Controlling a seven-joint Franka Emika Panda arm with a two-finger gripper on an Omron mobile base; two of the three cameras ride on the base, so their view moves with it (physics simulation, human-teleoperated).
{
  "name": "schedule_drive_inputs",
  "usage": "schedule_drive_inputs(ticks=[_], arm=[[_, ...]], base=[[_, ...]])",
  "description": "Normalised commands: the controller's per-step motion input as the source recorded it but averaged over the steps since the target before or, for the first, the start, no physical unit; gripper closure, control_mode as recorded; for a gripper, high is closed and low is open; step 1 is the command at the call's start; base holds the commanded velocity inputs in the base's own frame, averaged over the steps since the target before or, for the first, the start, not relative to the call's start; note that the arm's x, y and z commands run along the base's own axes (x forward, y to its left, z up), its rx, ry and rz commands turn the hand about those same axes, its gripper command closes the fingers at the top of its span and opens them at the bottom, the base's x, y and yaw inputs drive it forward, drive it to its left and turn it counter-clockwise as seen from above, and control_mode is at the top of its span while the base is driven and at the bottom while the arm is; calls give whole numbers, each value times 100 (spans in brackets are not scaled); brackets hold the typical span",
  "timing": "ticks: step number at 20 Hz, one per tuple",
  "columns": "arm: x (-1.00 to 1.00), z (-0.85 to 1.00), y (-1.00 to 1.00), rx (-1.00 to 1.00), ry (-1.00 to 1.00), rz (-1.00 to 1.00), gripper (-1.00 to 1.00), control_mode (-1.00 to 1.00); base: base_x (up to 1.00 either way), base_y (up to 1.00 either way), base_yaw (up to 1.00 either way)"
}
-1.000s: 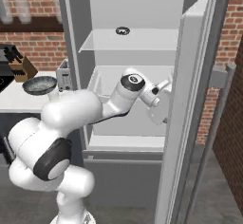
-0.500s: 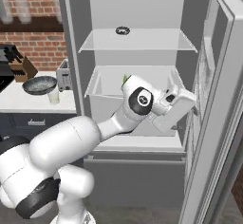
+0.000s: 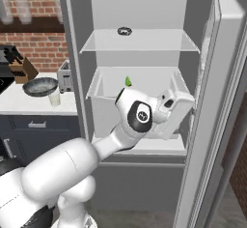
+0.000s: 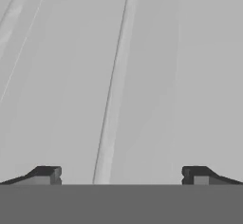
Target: Grab a lemon wedge from the fridge and one ice cube from the ice bowl, and put them in the glass of lemonade.
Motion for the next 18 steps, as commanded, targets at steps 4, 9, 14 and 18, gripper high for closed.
schedule_drive_inputs(ticks=[4, 9, 14, 18], arm=[[1, 25, 0, -6, -19, -2, -100, -100], [-25, 0, 7, -6, -57, 0, -100, -100], [-63, 19, 21, -1, -55, 0, -100, -100], [-46, 77, 10, 0, -19, 0, -100, -100]], base=[[0, 0, 0], [0, 0, 0], [0, 0, 0], [0, 0, 0]])
